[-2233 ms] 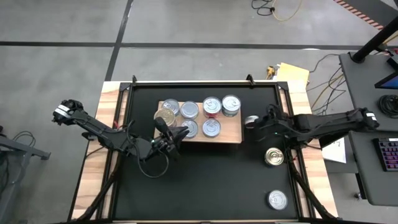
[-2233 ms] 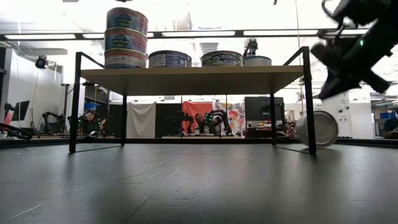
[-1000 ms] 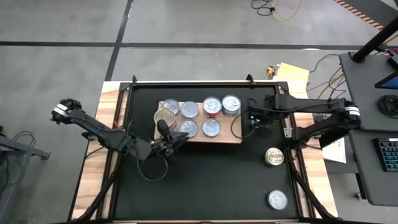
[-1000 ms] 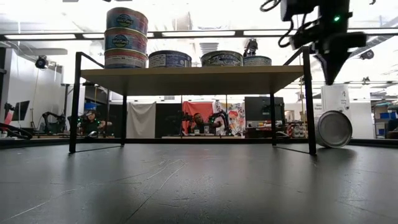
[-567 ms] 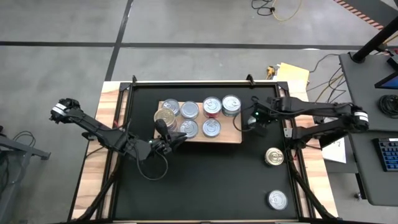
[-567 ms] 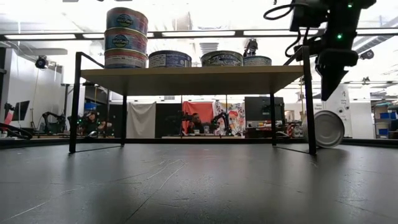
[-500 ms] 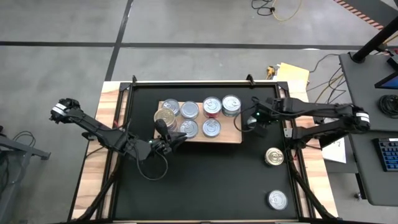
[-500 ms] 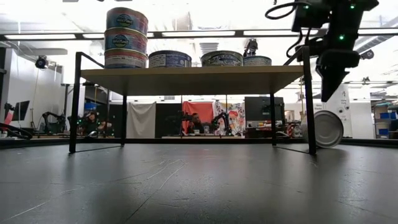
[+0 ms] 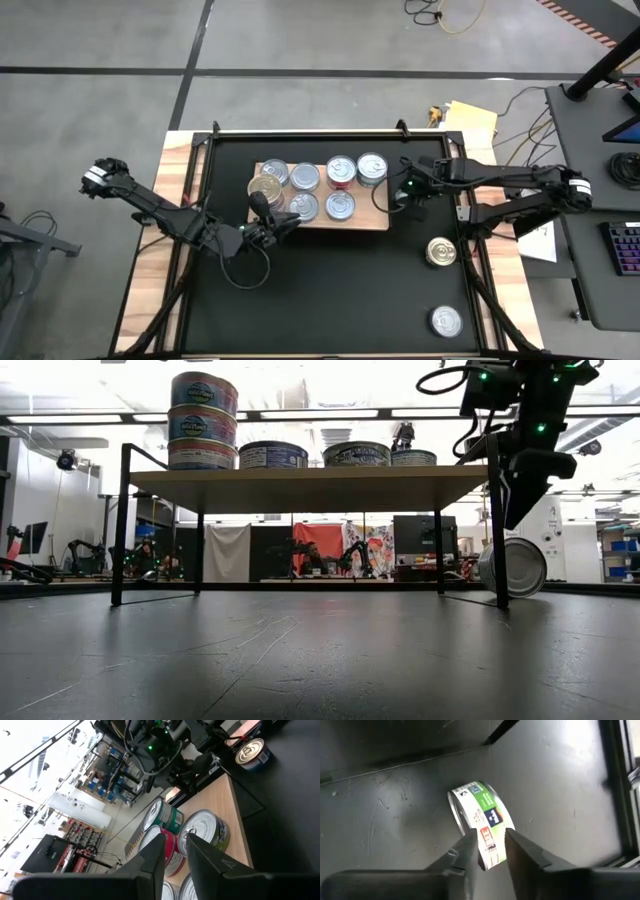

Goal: Stack canned seafood by type on shelf
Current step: Stack the green tuna can on the green tuna can

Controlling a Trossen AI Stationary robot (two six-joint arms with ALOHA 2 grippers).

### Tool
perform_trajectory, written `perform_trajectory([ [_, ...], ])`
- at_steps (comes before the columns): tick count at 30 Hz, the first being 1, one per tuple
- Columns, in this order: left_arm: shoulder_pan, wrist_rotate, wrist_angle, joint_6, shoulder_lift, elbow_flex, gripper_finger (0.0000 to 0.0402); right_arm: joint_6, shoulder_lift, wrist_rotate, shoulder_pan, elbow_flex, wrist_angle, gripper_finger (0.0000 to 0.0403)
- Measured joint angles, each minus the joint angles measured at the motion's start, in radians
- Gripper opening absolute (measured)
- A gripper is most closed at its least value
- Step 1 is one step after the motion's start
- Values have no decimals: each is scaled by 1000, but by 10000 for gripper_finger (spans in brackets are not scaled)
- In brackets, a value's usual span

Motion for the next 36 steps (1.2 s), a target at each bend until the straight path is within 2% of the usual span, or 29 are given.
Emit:
perform_trajectory([
  [11, 2, 0, -2, 3, 1, 0, 63, -192, 48, -26, -41, 8, -3, 229],
  [18, 7, -5, -10, 3, 1, 0, 63, -238, 95, -45, -96, 8, -4, 268],
  [24, 8, -7, -18, 0, 1, 0, 63, -254, 142, -107, -116, 8, -2, 251],
  [28, 8, -8, -18, -9, 1, -6, 63, -257, 149, -107, -116, 8, -2, 202],
  [32, 8, -8, -23, -19, 1, -6, 63, -256, 139, -108, -116, 8, -19, 132],
  [36, 8, -4, -25, -19, 1, -6, 63, -246, 109, -108, -116, 8, -36, 125],
])
